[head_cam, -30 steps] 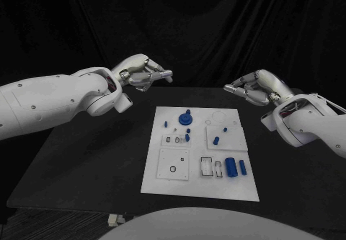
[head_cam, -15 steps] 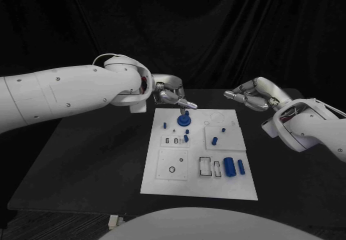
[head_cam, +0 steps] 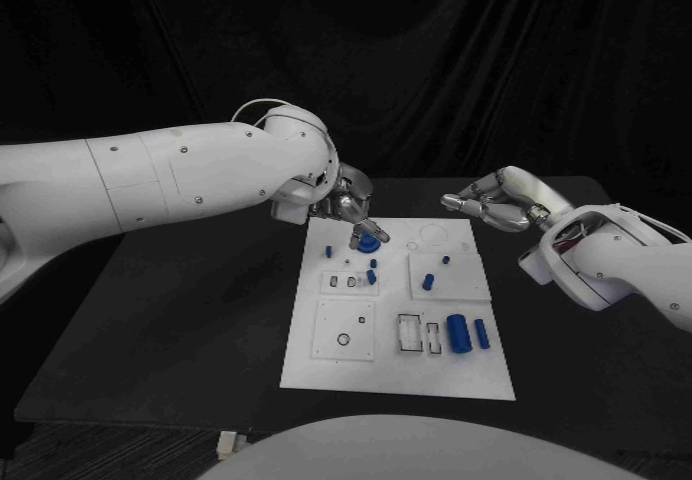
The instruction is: Assemble the parts on the task board
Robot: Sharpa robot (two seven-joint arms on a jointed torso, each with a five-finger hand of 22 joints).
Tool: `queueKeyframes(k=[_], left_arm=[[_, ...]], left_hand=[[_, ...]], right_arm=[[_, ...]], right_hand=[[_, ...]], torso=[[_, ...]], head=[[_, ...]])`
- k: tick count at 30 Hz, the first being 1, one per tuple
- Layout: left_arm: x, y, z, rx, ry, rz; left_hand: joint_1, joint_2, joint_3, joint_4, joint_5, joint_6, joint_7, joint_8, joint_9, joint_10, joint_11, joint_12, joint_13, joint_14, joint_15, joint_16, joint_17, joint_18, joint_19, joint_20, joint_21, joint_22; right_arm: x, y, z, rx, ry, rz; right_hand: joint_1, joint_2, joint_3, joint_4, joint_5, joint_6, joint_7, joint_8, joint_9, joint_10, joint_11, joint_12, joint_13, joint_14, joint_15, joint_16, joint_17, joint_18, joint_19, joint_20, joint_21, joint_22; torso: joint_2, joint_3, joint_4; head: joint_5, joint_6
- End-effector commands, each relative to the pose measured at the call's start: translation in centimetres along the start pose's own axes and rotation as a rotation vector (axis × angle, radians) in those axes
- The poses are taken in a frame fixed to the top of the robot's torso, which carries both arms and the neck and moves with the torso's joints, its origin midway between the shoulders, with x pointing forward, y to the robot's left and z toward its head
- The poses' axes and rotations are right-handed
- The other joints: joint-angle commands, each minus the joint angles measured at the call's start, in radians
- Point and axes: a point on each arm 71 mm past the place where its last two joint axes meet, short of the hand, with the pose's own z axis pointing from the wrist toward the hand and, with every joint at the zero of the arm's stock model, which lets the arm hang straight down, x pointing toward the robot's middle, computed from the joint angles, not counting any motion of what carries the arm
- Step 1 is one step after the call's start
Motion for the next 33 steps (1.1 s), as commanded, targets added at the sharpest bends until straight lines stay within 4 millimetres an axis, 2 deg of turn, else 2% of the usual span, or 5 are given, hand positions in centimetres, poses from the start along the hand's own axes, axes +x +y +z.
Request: queueKeyframes(k=[1, 3, 6, 16, 33], left_arm=[[0.2, 0.3, 0.2, -0.055, 0.100, -0.068], [0.3, 0.2, 0.4, -0.058, 0.130, -0.100], [0.5, 0.0, 0.5, -0.064, 0.160, -0.130], [0.8, -0.4, 1.7, -0.090, 0.202, -0.154], [2.0, -0.5, 3.9, -0.114, 0.228, -0.181]], left_hand=[[0.022, -0.001, 0.013, -0.005, 0.017, 0.014, -0.006, -0.006, 0.004, 0.105, -0.011, -0.001, 0.260, 0.104, -0.009, 0.003, 0.263, -0.006, 0.106, -0.009, 0.004, 0.263], [0.032, -0.003, 0.035, -0.014, -0.065, 0.013, -0.006, -0.021, 0.003, 0.105, -0.012, -0.001, 0.260, 0.104, -0.014, 0.003, 0.263, -0.006, 0.106, -0.015, 0.004, 0.263], [0.034, -0.011, 0.040, -0.020, -0.077, 0.013, -0.006, -0.026, 0.004, 0.105, -0.013, -0.001, 0.260, 0.104, -0.013, 0.003, 0.263, -0.006, 0.106, -0.016, 0.004, 0.263], [0.054, -0.023, 0.090, -0.054, -0.001, 0.004, -0.004, -0.056, 0.002, 0.105, -0.013, -0.001, 0.260, 0.104, -0.015, 0.003, 0.263, -0.006, 0.106, -0.019, 0.004, 0.263], [0.049, -0.026, 0.128, -0.068, 0.027, -0.026, 0.009, -0.093, -0.007, 0.105, -0.003, -0.001, 0.260, 0.104, -0.007, 0.003, 0.263, -0.003, 0.096, -0.013, -0.001, 0.252]], right_arm=[[0.5, 0.0, 0.0, 0.017, 0.030, 0.008], [0.7, 0.2, 0.1, 0.013, 0.036, 0.010], [0.9, 0.5, 0.1, 0.008, 0.046, 0.015], [1.3, 0.8, 0.3, 0.007, 0.057, 0.018], [1.5, 0.8, 0.5, 0.015, 0.065, 0.018]], right_hand=[[0.010, 0.011, -0.010, 0.000, 0.021, 0.000, 0.001, -0.004, -0.002, 0.104, 0.007, 0.004, 0.263, 0.105, 0.011, 0.003, 0.263, 0.011, 0.024, 0.007, -0.011, 0.218], [0.016, 0.013, -0.013, 0.000, 0.031, 0.000, 0.002, -0.004, -0.003, 0.104, 0.008, 0.004, 0.263, 0.105, 0.011, 0.003, 0.263, 0.011, 0.024, 0.007, -0.011, 0.217], [0.021, 0.014, -0.016, 0.000, 0.040, -0.001, 0.002, -0.005, -0.003, 0.104, 0.008, 0.004, 0.263, 0.105, 0.011, 0.003, 0.263, 0.012, 0.023, 0.007, -0.012, 0.217], [0.033, 0.017, -0.023, 0.000, 0.061, -0.006, 0.003, -0.009, -0.005, 0.104, 0.008, 0.004, 0.263, 0.105, 0.011, 0.003, 0.263, 0.011, 0.024, 0.007, -0.011, 0.218], [0.040, 0.016, -0.028, -0.001, 0.071, -0.009, 0.003, -0.011, -0.006, 0.104, 0.008, 0.004, 0.263, 0.105, 0.011, 0.003, 0.263, 0.011, 0.024, 0.007, -0.011, 0.218]], torso=[[0.000, 0.0018, -0.0013], [-0.001, 0.0017, -0.0006], [-0.001, 0.0026, 0.0013], [-0.001, 0.0035, -0.0005], [-0.003, 0.0017, 0.0006]], head=[[0.006, 0.000], [0.004, 0.000], [0.000, 0.000], [0.000, 0.000], [-0.005, 0.000]])
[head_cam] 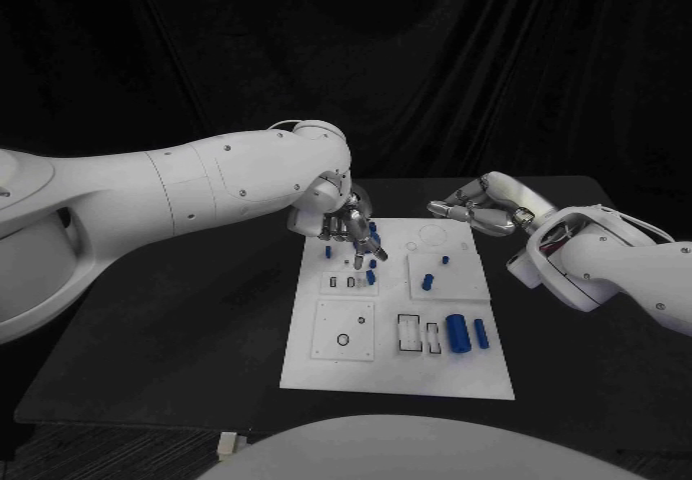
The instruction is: Assemble the parts on the task board
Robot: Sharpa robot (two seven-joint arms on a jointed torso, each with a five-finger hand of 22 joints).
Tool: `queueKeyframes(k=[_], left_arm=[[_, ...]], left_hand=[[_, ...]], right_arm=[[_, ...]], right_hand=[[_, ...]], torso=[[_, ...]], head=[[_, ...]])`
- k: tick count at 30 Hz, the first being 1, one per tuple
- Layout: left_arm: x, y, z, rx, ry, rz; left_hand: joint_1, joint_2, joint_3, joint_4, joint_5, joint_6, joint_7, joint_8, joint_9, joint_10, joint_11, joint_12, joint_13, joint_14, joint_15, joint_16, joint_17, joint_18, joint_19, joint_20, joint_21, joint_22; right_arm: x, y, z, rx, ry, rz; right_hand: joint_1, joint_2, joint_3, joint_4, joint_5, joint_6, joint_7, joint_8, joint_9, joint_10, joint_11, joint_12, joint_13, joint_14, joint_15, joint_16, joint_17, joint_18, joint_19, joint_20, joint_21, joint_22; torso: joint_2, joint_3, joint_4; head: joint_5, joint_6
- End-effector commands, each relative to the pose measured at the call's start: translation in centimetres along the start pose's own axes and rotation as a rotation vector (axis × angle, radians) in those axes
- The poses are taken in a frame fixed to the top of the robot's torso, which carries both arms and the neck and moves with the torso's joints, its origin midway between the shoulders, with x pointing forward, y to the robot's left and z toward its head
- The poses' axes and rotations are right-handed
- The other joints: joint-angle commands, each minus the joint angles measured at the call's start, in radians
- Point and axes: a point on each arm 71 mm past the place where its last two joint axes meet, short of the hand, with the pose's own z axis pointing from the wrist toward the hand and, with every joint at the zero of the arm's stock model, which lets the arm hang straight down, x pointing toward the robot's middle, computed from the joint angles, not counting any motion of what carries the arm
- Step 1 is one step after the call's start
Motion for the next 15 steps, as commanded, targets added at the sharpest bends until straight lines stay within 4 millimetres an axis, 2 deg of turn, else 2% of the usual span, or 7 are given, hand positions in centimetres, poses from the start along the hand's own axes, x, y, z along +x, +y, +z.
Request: queueKeyframes(k=[1, 15], left_arm=[[0.3, 0.0, 0.4, 0.003, 0.015, -0.015], [1.1, 0.3, 2.3, -0.012, 0.021, -0.052]], left_hand=[[0.002, -0.003, 0.012, -0.001, 0.007, -0.007, 0.001, -0.009, -0.001, 0.103, 0.005, -0.005, 0.261, 0.104, 0.003, 0.003, 0.263, -0.002, 0.092, -0.002, -0.002, 0.249], [0.005, -0.008, 0.030, -0.012, 0.010, -0.013, 0.004, -0.020, -0.005, 0.103, 0.007, -0.005, 0.261, 0.104, 0.005, 0.003, 0.263, -0.001, 0.088, 0.001, -0.005, 0.244]], right_arm=[[0.2, -0.2, 0.0, 0.020, 0.010, 0.002], [0.3, -0.4, -0.1, 0.027, 0.017, 0.003]], right_hand=[[0.014, -0.002, -0.006, 0.001, 0.007, -0.005, -0.001, -0.007, -0.001, 0.104, 0.008, 0.004, 0.263, 0.105, 0.004, 0.003, 0.263, 0.011, 0.024, 0.007, -0.003, 0.217], [0.015, -0.002, -0.007, 0.001, 0.009, -0.006, 0.000, -0.008, -0.002, 0.104, 0.008, 0.004, 0.263, 0.105, 0.004, 0.003, 0.263, 0.011, 0.025, 0.007, -0.003, 0.217]], torso=[[-0.001, 0.0000, 0.0000], [-0.002, 0.0004, 0.0002]], head=[[0.000, 0.000], [-0.001, 0.000]])
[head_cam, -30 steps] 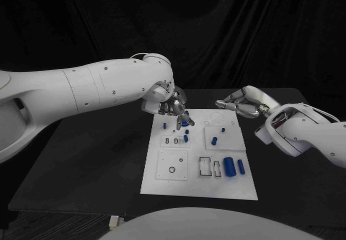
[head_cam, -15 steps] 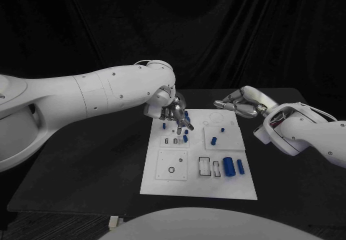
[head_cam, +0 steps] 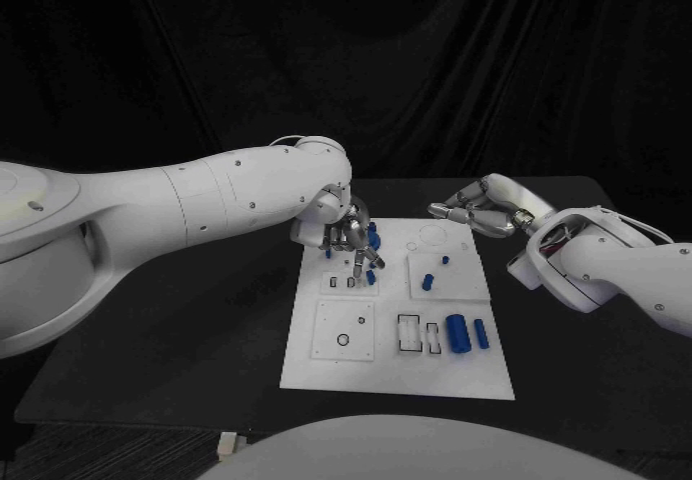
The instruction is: Assemble the parts on the task board
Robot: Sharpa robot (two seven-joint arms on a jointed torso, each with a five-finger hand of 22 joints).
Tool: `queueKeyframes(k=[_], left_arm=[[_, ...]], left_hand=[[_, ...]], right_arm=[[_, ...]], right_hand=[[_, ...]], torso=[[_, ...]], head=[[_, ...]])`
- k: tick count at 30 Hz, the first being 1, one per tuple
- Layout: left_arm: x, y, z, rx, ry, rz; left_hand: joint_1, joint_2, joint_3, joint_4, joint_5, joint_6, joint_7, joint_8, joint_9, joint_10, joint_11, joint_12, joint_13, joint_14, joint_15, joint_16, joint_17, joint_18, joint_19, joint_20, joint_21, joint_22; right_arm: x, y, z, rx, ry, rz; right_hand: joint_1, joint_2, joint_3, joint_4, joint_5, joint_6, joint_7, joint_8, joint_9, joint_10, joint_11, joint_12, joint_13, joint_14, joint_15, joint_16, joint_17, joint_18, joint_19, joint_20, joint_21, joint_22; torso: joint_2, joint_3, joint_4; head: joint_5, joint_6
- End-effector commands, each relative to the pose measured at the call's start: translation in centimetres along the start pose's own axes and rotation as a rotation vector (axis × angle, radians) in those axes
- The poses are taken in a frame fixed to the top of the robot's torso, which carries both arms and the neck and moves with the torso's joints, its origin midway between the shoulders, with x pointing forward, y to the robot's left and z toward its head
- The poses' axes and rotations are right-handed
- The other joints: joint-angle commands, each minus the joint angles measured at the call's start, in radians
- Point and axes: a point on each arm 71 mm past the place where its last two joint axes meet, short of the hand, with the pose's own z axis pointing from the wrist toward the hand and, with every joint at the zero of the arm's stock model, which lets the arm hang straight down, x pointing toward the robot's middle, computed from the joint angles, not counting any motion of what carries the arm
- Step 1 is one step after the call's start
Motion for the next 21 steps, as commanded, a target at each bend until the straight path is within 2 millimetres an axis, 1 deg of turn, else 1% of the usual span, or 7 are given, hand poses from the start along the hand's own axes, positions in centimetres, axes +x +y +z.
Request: queueKeyframes(k=[1, 8, 13, 21], left_arm=[[0.06, -0.26, 0.19, 0.009, -0.003, -0.015], [-0.04, -0.14, 0.59, 0.003, -0.010, -0.028], [-0.23, 0.08, 0.83, -0.004, -0.017, -0.040], [-0.32, 0.05, 1.15, -0.010, -0.021, -0.048]], left_hand=[[0.005, -0.008, 0.008, -0.002, 0.005, -0.009, 0.000, -0.004, -0.002, 0.104, 0.005, -0.007, 0.261, 0.104, 0.005, 0.003, 0.263, -0.001, 0.088, 0.001, -0.005, 0.244], [0.012, -0.011, 0.024, -0.014, 0.010, -0.009, 0.001, -0.009, -0.003, 0.104, 0.005, -0.007, 0.261, 0.104, 0.006, 0.003, 0.263, 0.000, 0.083, 0.002, -0.007, 0.239], [0.014, -0.012, 0.029, -0.017, 0.011, -0.012, 0.002, -0.013, -0.004, 0.104, 0.006, -0.007, 0.261, 0.104, 0.006, 0.003, 0.263, 0.001, 0.082, 0.002, -0.008, 0.238], [0.017, -0.012, 0.043, -0.025, 0.016, -0.014, 0.003, -0.019, -0.006, 0.104, 0.008, -0.007, 0.261, 0.104, 0.007, 0.003, 0.263, 0.004, 0.072, 0.003, -0.014, 0.226]], right_arm=[[0.17, -0.15, -0.02, 0.017, 0.010, 0.002], [0.24, -0.26, 0.04, 0.021, 0.016, 0.001], [0.34, -0.30, 0.05, 0.022, 0.021, 0.002], [0.48, -0.38, 0.07, 0.026, 0.029, 0.003]], right_hand=[[0.010, 0.003, -0.007, 0.001, 0.005, -0.006, 0.000, -0.004, -0.001, 0.104, 0.008, 0.004, 0.263, 0.105, 0.004, 0.003, 0.263, 0.011, 0.025, 0.007, -0.003, 0.217], [0.011, 0.002, -0.007, 0.001, 0.006, -0.007, 0.000, -0.004, -0.001, 0.104, 0.008, 0.004, 0.263, 0.105, 0.004, 0.003, 0.263, 0.011, 0.024, 0.007, -0.004, 0.217], [0.012, 0.002, -0.008, 0.001, 0.007, -0.007, 0.000, -0.004, -0.001, 0.104, 0.008, 0.004, 0.263, 0.105, 0.004, 0.003, 0.263, 0.011, 0.024, 0.007, -0.004, 0.217], [0.012, 0.002, -0.008, 0.001, 0.007, -0.007, 0.000, -0.004, -0.001, 0.104, 0.008, 0.004, 0.263, 0.105, 0.004, 0.003, 0.263, 0.011, 0.024, 0.007, -0.004, 0.217]], torso=[[0.000, 0.0003, -0.0001], [0.000, 0.0003, -0.0002], [0.000, 0.0004, -0.0002], [0.000, 0.0008, -0.0006]], head=[[-0.001, 0.000], [0.001, 0.000], [-0.001, 0.000], [0.001, 0.000]])
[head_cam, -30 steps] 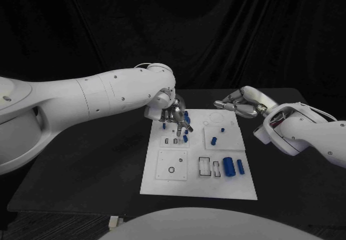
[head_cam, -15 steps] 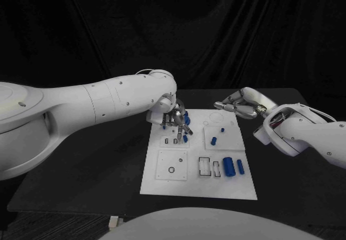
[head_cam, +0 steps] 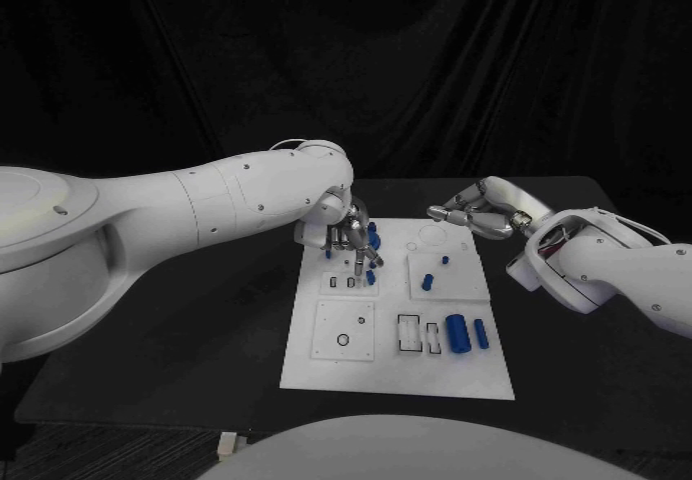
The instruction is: Assemble the parts on the task board
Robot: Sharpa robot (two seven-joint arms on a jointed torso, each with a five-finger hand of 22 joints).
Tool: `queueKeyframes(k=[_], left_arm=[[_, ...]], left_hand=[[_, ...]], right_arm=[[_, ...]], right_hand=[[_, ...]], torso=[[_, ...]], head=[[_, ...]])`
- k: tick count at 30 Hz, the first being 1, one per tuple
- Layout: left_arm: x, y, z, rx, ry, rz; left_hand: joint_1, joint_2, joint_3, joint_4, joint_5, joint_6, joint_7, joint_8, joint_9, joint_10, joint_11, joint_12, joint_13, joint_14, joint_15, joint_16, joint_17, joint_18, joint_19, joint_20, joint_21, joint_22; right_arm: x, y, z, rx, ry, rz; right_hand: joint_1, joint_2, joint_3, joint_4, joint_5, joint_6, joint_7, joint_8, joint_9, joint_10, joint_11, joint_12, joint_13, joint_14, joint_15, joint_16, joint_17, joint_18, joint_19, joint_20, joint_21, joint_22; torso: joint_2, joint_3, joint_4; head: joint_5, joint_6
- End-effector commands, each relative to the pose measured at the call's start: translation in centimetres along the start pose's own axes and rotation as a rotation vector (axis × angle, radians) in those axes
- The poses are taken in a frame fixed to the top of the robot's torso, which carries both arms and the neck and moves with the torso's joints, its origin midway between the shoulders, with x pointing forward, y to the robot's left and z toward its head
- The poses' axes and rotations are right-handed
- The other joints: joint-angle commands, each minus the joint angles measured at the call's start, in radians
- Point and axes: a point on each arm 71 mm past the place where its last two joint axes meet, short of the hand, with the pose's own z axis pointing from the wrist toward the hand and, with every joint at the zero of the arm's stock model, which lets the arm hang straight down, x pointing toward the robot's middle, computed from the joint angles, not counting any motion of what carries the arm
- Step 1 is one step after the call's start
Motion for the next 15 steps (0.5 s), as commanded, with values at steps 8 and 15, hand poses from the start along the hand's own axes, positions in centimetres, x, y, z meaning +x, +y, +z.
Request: queueKeyframes(k=[8, 15], left_arm=[[0.13, -0.43, 0.41, 0.009, 0.001, -0.012], [0.19, -0.33, 0.73, 0.004, 0.004, -0.018]], left_hand=[[0.013, -0.006, 0.022, -0.011, 0.009, -0.009, 0.003, -0.012, -0.003, 0.104, 0.008, -0.002, 0.261, 0.104, 0.008, 0.003, 0.263, 0.003, 0.072, 0.004, -0.005, 0.227], [0.015, -0.008, 0.029, -0.015, 0.009, -0.010, 0.004, -0.015, -0.003, 0.104, 0.008, -0.002, 0.261, 0.104, 0.008, 0.003, 0.263, 0.004, 0.070, 0.005, -0.007, 0.225]], right_arm=[[0.28, -0.15, 0.03, 0.018, 0.021, 0.002], [0.34, -0.18, 0.06, 0.019, 0.024, 0.002]], right_hand=[[0.009, -0.002, -0.009, 0.001, 0.007, -0.008, 0.000, -0.005, -0.002, 0.104, 0.008, 0.004, 0.263, 0.105, 0.004, 0.003, 0.263, 0.012, 0.022, 0.007, -0.006, 0.216], [0.009, -0.002, -0.009, 0.001, 0.007, -0.008, 0.000, -0.005, -0.002, 0.104, 0.008, 0.004, 0.263, 0.105, 0.004, 0.003, 0.263, 0.012, 0.022, 0.007, -0.006, 0.216]], torso=[[-0.002, 0.0014, -0.0010], [-0.002, 0.0016, -0.0010]], head=[[0.003, 0.000], [0.003, 0.000]])
